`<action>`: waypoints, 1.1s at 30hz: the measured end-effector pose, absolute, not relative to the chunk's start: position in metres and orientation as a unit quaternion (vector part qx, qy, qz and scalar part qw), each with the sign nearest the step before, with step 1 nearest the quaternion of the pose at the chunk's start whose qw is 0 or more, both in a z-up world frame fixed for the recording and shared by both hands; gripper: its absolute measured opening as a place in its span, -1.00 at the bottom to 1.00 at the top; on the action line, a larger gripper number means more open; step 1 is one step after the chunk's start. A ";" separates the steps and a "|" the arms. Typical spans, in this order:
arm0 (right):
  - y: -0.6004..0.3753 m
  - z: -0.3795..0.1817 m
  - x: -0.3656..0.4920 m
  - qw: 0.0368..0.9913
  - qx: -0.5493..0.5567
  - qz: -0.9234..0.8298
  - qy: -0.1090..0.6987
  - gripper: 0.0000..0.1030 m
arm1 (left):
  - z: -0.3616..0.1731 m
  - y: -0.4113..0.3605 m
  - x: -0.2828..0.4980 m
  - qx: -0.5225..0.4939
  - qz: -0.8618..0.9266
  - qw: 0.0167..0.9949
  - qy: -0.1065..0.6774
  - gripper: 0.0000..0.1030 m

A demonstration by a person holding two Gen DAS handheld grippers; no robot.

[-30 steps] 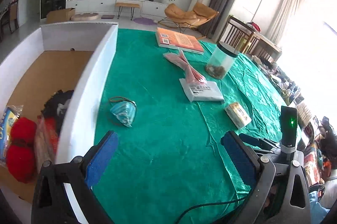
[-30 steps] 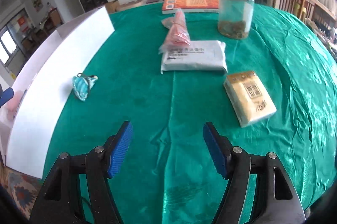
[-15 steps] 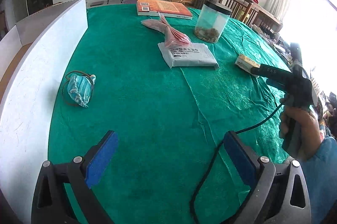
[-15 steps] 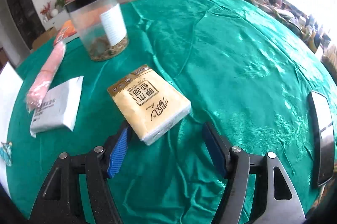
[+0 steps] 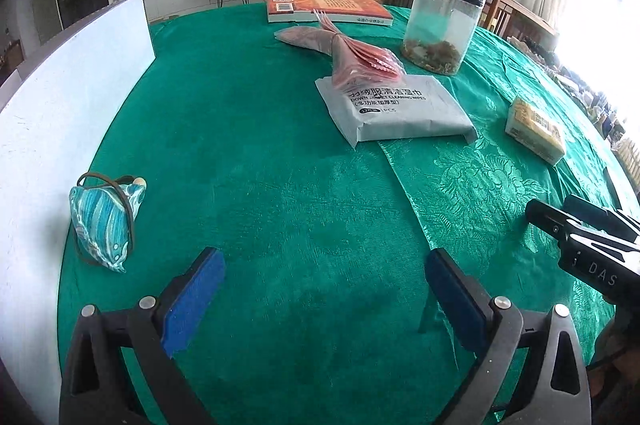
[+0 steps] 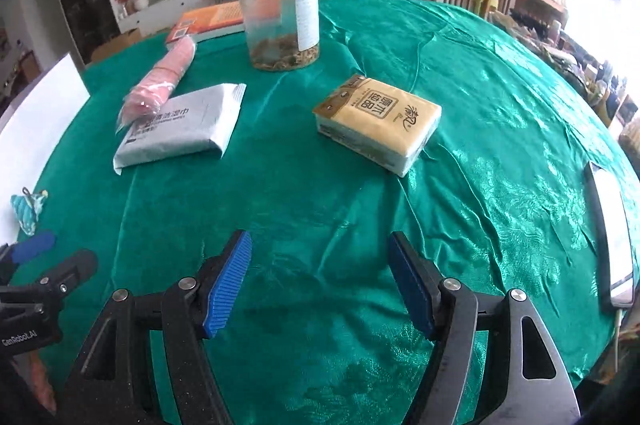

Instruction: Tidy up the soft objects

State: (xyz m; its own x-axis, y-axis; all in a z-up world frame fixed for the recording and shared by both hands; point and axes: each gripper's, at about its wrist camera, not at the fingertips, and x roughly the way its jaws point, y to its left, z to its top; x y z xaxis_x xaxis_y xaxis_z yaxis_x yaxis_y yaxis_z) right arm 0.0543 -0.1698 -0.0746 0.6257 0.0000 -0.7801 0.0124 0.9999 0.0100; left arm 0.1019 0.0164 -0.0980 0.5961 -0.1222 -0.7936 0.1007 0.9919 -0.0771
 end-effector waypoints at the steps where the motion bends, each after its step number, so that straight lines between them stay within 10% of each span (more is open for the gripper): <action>1: -0.168 -0.078 0.056 0.899 0.001 -0.003 0.438 0.43 | -0.099 0.014 0.102 -0.001 -0.061 0.892 0.448 0.98; 33: -0.174 -0.085 0.061 0.897 0.008 -0.011 0.441 0.73 | -0.102 0.007 0.106 0.021 -0.054 0.889 0.454 1.00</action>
